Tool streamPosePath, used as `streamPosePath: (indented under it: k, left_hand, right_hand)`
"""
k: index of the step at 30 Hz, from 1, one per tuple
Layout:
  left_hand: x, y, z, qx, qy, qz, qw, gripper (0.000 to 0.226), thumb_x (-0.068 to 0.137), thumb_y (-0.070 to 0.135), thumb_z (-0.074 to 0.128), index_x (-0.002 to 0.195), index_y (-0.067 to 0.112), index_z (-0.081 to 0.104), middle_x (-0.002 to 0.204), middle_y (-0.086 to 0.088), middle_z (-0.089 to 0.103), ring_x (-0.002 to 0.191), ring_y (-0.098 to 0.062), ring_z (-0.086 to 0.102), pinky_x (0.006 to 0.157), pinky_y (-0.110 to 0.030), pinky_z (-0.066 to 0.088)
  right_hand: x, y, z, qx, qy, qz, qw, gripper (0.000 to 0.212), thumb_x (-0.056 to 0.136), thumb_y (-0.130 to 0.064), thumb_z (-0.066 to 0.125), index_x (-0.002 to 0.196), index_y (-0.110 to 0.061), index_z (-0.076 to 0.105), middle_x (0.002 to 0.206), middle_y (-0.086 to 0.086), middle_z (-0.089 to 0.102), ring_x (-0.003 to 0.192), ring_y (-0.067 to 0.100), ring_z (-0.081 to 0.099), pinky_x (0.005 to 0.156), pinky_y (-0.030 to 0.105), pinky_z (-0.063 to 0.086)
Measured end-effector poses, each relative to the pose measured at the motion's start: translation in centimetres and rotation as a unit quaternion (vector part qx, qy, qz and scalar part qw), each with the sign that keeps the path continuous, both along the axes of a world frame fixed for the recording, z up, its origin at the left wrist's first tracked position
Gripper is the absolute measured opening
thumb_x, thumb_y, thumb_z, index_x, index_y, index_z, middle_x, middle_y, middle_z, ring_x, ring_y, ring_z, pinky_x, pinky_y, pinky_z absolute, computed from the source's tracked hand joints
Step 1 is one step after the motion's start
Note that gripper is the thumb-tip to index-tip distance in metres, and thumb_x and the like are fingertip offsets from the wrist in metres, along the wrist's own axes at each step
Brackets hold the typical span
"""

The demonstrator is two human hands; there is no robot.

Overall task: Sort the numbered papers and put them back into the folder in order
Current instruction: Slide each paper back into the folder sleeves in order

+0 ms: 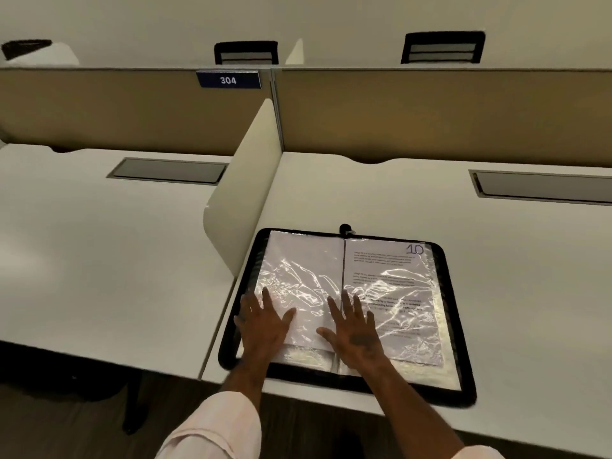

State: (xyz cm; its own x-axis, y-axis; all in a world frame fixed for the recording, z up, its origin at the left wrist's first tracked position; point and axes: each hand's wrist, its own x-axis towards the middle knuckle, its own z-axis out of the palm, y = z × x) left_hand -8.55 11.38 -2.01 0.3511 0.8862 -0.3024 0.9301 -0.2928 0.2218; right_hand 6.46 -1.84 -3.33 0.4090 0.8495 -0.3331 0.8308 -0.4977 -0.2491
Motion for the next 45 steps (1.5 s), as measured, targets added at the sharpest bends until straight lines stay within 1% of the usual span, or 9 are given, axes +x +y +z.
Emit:
streamPosePath:
  k: [3,8,16,22,29,33,36,40,45]
  left_hand:
    - [0.5,0.4,-0.4,-0.039,-0.028,0.07,0.996,0.098,0.087,0.075,0.04,0.156,0.019,-0.001,0.163,-0.011,-0.005,0.15,-0.034,-0.002,0.117,-0.058,0.014]
    - [1.4,0.5,-0.6,-0.028,-0.013,0.087,0.996,0.1,0.086,0.075,0.042,0.156,0.017,0.0,0.162,-0.014,0.005,0.147,-0.037,0.012,0.113,-0.057,0.024]
    - [1.7,1.9,0.0,-0.021,-0.01,0.09,0.996,0.11,0.078,0.07,0.061,0.156,0.016,0.004,0.156,-0.016,0.022,0.14,-0.037,0.026,0.106,-0.051,0.036]
    - [1.7,2.3,0.5,-0.086,-0.229,0.151,0.958,0.102,0.071,0.027,0.087,0.151,0.011,0.025,0.143,-0.015,0.046,0.128,-0.033,0.047,0.101,-0.041,0.043]
    - [2.6,2.1,3.2,-0.193,-0.418,0.189,0.868,0.087,0.062,0.003,0.086,0.139,0.014,0.045,0.123,-0.01,0.062,0.108,-0.031,0.061,0.089,-0.041,0.053]
    - [5.3,1.8,5.0,-0.221,-0.414,0.087,0.879,0.081,0.04,0.032,0.091,0.114,0.025,0.058,0.107,-0.001,0.07,0.096,-0.025,0.068,0.083,-0.047,0.058]
    - [8.1,-0.6,7.0,-0.207,-0.385,-0.013,0.899,0.069,0.056,0.025,0.091,0.116,0.025,0.055,0.11,0.003,0.067,0.094,-0.016,0.066,0.085,-0.04,0.057]
    - [11.8,-4.9,8.1,-0.145,-0.319,-0.133,0.927,0.073,0.064,0.037,0.086,0.128,0.027,0.053,0.114,0.006,0.065,0.099,-0.018,0.064,0.086,-0.035,0.055]
    - [15.2,-9.5,7.4,-0.127,-0.214,-0.241,0.938,0.063,0.073,0.033,0.081,0.13,0.021,0.056,0.116,-0.004,0.069,0.1,-0.023,0.066,0.086,-0.036,0.054]
  right_hand:
    - [0.4,0.5,-1.3,0.03,0.001,0.025,0.999,0.089,0.074,-0.076,-0.011,0.152,-0.034,-0.011,0.157,-0.002,-0.025,0.148,0.023,-0.016,0.116,0.046,-0.008]
    - [0.8,1.0,-2.2,0.028,-0.016,0.038,0.999,0.081,0.085,-0.072,0.003,0.154,-0.03,-0.005,0.159,0.001,-0.017,0.149,0.023,-0.012,0.113,0.042,-0.011]
    - [0.6,1.4,-0.7,0.016,0.008,0.026,1.0,0.104,0.063,-0.077,-0.022,0.154,-0.03,-0.005,0.161,0.002,-0.016,0.149,0.024,-0.013,0.117,0.045,-0.006]
    - [1.3,2.1,1.2,-0.027,0.084,-0.019,0.996,0.076,0.093,-0.069,0.024,0.155,-0.029,0.003,0.163,0.0,-0.006,0.15,0.018,-0.004,0.12,0.045,0.003]
    - [1.4,2.0,4.1,0.086,0.214,-0.174,0.957,0.081,0.085,-0.075,0.033,0.149,-0.025,0.035,0.156,0.0,0.031,0.145,0.015,0.025,0.117,0.029,0.017]
    - [2.5,2.2,7.3,0.203,0.283,-0.271,0.897,0.066,0.087,-0.071,0.043,0.131,-0.024,0.056,0.133,0.0,0.059,0.123,0.017,0.053,0.101,0.029,0.04]
    - [4.2,2.0,9.6,0.234,0.321,-0.326,0.858,0.068,0.085,-0.076,0.039,0.128,-0.026,0.058,0.128,-0.003,0.061,0.117,0.02,0.056,0.096,0.032,0.044]
    - [6.9,0.6,10.5,0.242,0.345,-0.386,0.82,0.093,0.058,-0.094,0.046,0.116,-0.024,0.064,0.111,0.0,0.068,0.099,0.022,0.065,0.088,0.047,0.055]
    - [9.8,-2.4,9.6,0.218,0.298,-0.423,0.827,0.05,0.071,-0.054,0.076,0.101,-0.015,0.066,0.093,0.005,0.071,0.084,0.022,0.069,0.075,0.043,0.06]
